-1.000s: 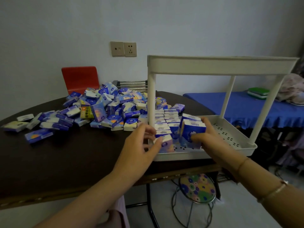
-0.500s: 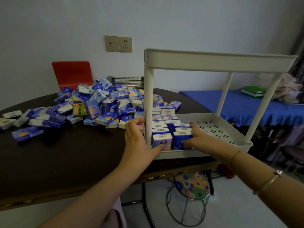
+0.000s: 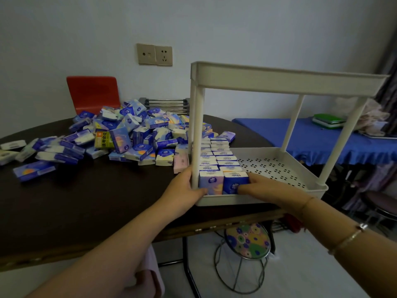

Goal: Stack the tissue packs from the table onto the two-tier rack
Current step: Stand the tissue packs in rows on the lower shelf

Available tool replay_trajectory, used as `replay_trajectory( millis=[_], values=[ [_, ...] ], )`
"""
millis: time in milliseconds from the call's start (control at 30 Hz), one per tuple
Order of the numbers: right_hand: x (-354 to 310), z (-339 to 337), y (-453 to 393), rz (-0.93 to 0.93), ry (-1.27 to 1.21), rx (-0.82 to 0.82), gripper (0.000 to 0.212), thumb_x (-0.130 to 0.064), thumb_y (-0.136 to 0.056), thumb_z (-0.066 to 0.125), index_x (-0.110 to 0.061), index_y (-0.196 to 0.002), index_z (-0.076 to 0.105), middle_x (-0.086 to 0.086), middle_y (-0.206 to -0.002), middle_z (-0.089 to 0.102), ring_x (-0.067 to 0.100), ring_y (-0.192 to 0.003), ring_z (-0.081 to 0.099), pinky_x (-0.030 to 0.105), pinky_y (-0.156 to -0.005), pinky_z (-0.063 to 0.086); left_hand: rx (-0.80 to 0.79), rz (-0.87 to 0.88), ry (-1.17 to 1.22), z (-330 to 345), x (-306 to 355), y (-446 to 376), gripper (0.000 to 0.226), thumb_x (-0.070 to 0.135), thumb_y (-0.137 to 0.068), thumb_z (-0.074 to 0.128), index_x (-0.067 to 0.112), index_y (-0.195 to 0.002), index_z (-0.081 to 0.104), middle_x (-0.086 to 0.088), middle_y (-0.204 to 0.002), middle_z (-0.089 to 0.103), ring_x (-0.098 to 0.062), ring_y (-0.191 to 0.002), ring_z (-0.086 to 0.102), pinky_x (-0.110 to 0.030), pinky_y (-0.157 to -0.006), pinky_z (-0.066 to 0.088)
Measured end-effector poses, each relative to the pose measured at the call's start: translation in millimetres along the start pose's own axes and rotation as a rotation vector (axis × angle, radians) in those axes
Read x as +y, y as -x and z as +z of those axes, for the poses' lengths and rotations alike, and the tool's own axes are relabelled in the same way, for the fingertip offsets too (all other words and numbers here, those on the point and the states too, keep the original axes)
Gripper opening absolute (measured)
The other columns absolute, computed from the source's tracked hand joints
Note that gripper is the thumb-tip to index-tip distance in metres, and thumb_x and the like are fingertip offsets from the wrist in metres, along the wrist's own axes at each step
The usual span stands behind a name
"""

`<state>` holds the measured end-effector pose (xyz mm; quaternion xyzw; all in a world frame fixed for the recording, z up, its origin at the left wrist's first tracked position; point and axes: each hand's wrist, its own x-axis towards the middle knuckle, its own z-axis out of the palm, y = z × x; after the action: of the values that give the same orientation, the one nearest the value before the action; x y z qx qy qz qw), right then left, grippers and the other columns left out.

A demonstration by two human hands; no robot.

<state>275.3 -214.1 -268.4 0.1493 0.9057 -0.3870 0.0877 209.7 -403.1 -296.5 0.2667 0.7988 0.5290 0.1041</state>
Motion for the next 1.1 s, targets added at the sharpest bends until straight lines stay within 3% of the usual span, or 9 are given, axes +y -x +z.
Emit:
replay_trajectory(
  millis=[300, 400, 500, 600, 667, 733, 833, 933, 1100],
  values=[
    [-0.9, 7.5, 3.7, -0.039, 0.052, 0.049, 0.040, -0.032, -0.098, 0.044, -0.018, -0.135, 0.044, 0.000, -0.137, 0.051, 0.017, -0.121, 0.049, 0.029, -0.105, 0.035, -0.034, -0.009, -0.022, -2.2, 0.6, -2.2, 0.069, 0.005, -0.087, 0.063, 0.020, -0.147, 0.032, 0.003, -0.143, 0.046, -0.012, -0.131, 0.042, -0.027, -0.103, 0.034],
    [0.9, 10.1, 10.3, -0.036, 0.072, 0.144, 0.049, -0.035, -0.096, 0.047, -0.015, -0.139, 0.036, 0.004, -0.140, 0.048, 0.017, -0.121, 0.049, 0.025, -0.095, 0.037, -0.058, 0.009, -0.039, -6.0, -1.1, -1.4, 0.072, 0.007, -0.086, 0.064, 0.021, -0.148, 0.029, 0.004, -0.149, 0.040, -0.011, -0.135, 0.037, -0.031, -0.110, 0.033],
    [6.0, 11.1, 24.0, -0.071, 0.078, 0.350, 0.065, -0.031, -0.091, 0.058, -0.015, -0.145, 0.024, 0.004, -0.145, 0.040, 0.015, -0.113, 0.050, 0.021, -0.084, 0.035, -0.084, 0.012, -0.060, -13.1, -4.1, 2.3, 0.080, 0.010, -0.087, 0.064, 0.023, -0.152, 0.018, 0.004, -0.155, 0.028, -0.012, -0.140, 0.028, -0.032, -0.113, 0.028],
    [5.7, 13.1, 37.7, -0.242, 0.141, 0.602, 0.048, -0.025, -0.086, 0.062, -0.018, -0.129, 0.041, 0.000, -0.133, 0.049, 0.007, -0.104, 0.046, 0.021, -0.078, 0.037, -0.044, 0.026, -0.117, -24.2, -9.6, 6.1, 0.079, 0.019, -0.089, 0.064, 0.021, -0.152, 0.016, 0.002, -0.156, 0.024, -0.012, -0.142, 0.023, -0.026, -0.111, 0.023],
    [-3.9, 17.3, 44.6, -0.355, 0.139, 0.657, 0.028, -0.022, -0.085, 0.059, -0.025, -0.110, 0.048, -0.007, -0.115, 0.054, 0.007, -0.101, 0.050, 0.020, -0.074, 0.041, 0.002, 0.027, -0.181, -35.3, -13.7, 8.0, 0.076, 0.027, -0.089, 0.063, 0.021, -0.151, 0.019, 0.001, -0.156, 0.025, -0.014, -0.142, 0.024, -0.026, -0.110, 0.024],
    [-21.0, 25.8, 50.7, -0.445, 0.117, 0.658, 0.016, -0.019, -0.085, 0.056, -0.027, -0.098, 0.051, -0.012, -0.101, 0.057, 0.007, -0.092, 0.054, 0.022, -0.071, 0.045, 0.058, 0.019, -0.221, -50.1, -19.4, 9.2, 0.073, 0.029, -0.090, 0.062, 0.022, -0.150, 0.023, 0.002, -0.156, 0.027, -0.015, -0.142, 0.026, -0.026, -0.109, 0.025],
    [-51.2, 45.4, 55.6, -0.536, 0.097, 0.607, 0.010, -0.019, -0.088, 0.054, -0.029, -0.091, 0.054, -0.013, -0.087, 0.059, 0.005, -0.078, 0.057, 0.023, -0.064, 0.049, 0.125, -0.008, -0.312, -77.2, -31.8, 9.9, 0.069, 0.032, -0.090, 0.061, 0.023, -0.149, 0.026, 0.000, -0.155, 0.028, -0.018, -0.142, 0.025, -0.037, -0.116, 0.023],
    [-79.0, 69.9, 52.8, -0.602, 0.058, 0.489, 0.010, -0.022, -0.090, 0.054, -0.032, -0.093, 0.053, -0.011, -0.086, 0.060, 0.005, -0.077, 0.057, 0.021, -0.065, 0.050, 0.191, -0.008, -0.399, -105.0, -49.3, 10.2, 0.064, 0.029, -0.091, 0.060, 0.023, -0.148, 0.029, -0.002, -0.153, 0.032, -0.019, -0.143, 0.024, -0.045, -0.118, 0.017],
    [-116.4, 111.6, 17.7, -0.651, 0.080, 0.349, 0.013, -0.021, -0.089, 0.053, -0.030, -0.098, 0.052, -0.008, -0.088, 0.060, 0.005, -0.081, 0.058, 0.023, -0.072, 0.051, 0.266, -0.054, -0.530, -145.8, -89.0, 16.4, 0.060, 0.027, -0.092, 0.058, 0.023, -0.146, 0.032, 0.000, -0.153, 0.030, -0.018, -0.146, 0.015, -0.042, -0.120, 0.009]
  ],
)
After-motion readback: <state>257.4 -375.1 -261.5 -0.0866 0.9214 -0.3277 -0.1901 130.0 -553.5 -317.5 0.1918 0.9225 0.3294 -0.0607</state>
